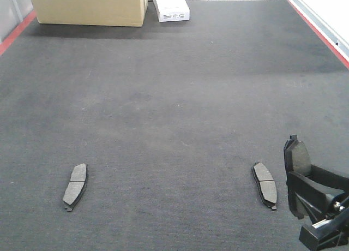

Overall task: Move and align brake pads A on conveyor
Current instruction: 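Drive up to the conveyor belt holding both brake pads, then lower the left gripper's brake pad onto the belt beside the nearest pad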

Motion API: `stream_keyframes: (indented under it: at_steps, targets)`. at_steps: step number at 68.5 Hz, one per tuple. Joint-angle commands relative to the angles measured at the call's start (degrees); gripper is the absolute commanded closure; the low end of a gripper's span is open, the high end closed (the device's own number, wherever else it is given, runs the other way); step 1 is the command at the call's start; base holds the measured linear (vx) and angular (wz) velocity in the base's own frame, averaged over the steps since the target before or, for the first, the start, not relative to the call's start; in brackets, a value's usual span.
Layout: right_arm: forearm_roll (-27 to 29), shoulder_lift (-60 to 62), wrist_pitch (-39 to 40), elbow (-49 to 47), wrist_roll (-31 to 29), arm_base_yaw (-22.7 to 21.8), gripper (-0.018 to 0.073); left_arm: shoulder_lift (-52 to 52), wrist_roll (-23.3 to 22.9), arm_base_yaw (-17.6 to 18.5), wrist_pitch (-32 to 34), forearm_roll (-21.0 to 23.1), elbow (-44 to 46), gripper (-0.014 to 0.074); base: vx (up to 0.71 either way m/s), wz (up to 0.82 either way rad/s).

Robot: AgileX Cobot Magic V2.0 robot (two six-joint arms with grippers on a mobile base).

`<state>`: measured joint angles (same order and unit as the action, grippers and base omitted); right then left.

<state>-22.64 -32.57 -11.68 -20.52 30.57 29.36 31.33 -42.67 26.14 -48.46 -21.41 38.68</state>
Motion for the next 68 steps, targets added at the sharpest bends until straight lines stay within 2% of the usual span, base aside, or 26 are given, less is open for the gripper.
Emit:
stream_keyframes:
  at_steps: [1, 17, 23, 27, 38, 46, 53, 68]
  targets:
    - [-1.01, 0.06, 4.80, -1.93, -0.25, -0.21, 0.0437, 0.36, 0.07, 0.47, 4.15, -1.64, 1.70, 0.0566, 0.00, 0.00]
    - [-1.01, 0.06, 4.80, -1.93, -0.25, -0.21, 0.0437, 0.36, -0.05, 0.47, 6.61, -1.11, 1.70, 0.0566, 0.00, 0.00]
    - [-1.01, 0.06, 4.85, -1.93, -0.25, -0.21, 0.0437, 0.61, 0.72, 0.47, 10.00, 1.88, 1.70, 0.0563, 0.00, 0.00]
    - [-1.01, 0.06, 4.79, -1.93, -0.25, -0.21, 0.0437, 1.96, 4.72, 0.53, 13.08, 5.84, 1.70, 0.0561, 0.00, 0.00]
    - [-1.01, 0.06, 4.79, -1.93, -0.25, -0.21, 0.0437, 11.57, 18.30, 0.53, 22.01, 23.81, 2.62, 0.0554, 0.00, 0.00]
    - [-1.01, 0.06, 4.79, -1.93, -0.25, -0.21, 0.0437, 22.42, 26.92, 1.29, 23.57, 31.47, 5.60, 0.0550, 0.00, 0.00]
    - [-1.01, 0.06, 4.79, -1.93, -0.25, -0.21, 0.0437, 31.89, 29.62, 2.99, 24.66, 32.26, 8.84, 0.0548, 0.00, 0.00]
    - [-1.01, 0.06, 4.79, -1.93, -0.25, -0.21, 0.0437, 48.55, 29.40, 3.62, 28.02, 34.32, 12.43, 0.0542, 0.00, 0.00]
